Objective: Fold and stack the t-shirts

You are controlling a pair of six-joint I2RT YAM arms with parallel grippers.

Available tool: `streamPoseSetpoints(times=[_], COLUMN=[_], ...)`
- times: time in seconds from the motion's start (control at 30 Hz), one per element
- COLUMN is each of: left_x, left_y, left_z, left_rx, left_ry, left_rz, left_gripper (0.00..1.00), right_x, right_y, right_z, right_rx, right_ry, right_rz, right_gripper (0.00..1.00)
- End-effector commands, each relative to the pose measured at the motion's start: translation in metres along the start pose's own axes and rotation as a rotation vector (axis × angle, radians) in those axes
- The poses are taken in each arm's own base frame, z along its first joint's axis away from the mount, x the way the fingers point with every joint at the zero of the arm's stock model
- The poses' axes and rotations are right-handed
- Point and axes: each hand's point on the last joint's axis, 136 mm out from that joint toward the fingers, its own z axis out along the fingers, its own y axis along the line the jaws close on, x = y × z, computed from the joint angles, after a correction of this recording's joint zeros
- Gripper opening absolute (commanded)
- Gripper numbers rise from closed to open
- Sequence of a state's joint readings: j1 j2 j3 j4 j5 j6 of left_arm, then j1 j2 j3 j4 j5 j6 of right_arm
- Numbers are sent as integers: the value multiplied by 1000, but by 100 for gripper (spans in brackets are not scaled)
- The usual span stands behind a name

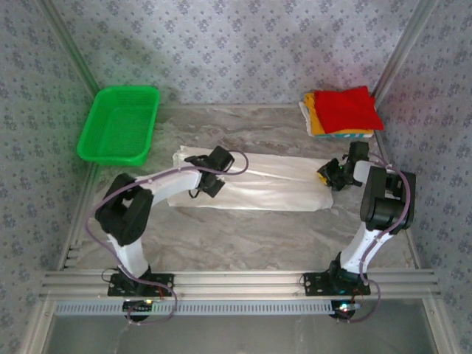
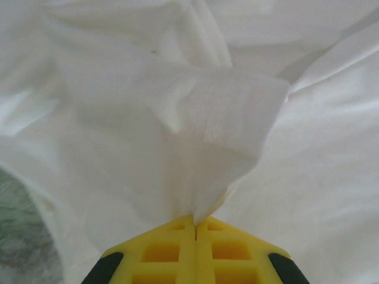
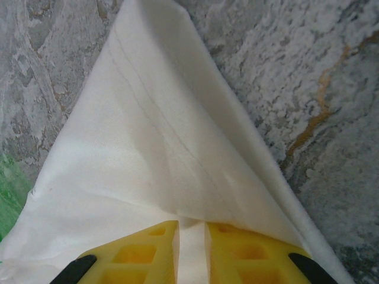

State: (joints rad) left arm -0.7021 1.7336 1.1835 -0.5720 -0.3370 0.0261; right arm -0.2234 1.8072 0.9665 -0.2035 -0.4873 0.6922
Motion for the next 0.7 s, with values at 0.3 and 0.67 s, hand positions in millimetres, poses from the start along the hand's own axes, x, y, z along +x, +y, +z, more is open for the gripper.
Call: streamPoseSetpoints(times=[0.3,0.67], left_x=[43,43], left_y=[-15,-10], left_z=[-25,-70], left_rx=[96,51], left_ry=[20,-130], left_rz=[58,71], left_gripper=[0,36], right_x=[9,10], right_y=[-23,-22], right_z=[13,10], right_rx=[60,56], right_ry=[44,51], right_rz=[49,55], right_gripper=[22,32])
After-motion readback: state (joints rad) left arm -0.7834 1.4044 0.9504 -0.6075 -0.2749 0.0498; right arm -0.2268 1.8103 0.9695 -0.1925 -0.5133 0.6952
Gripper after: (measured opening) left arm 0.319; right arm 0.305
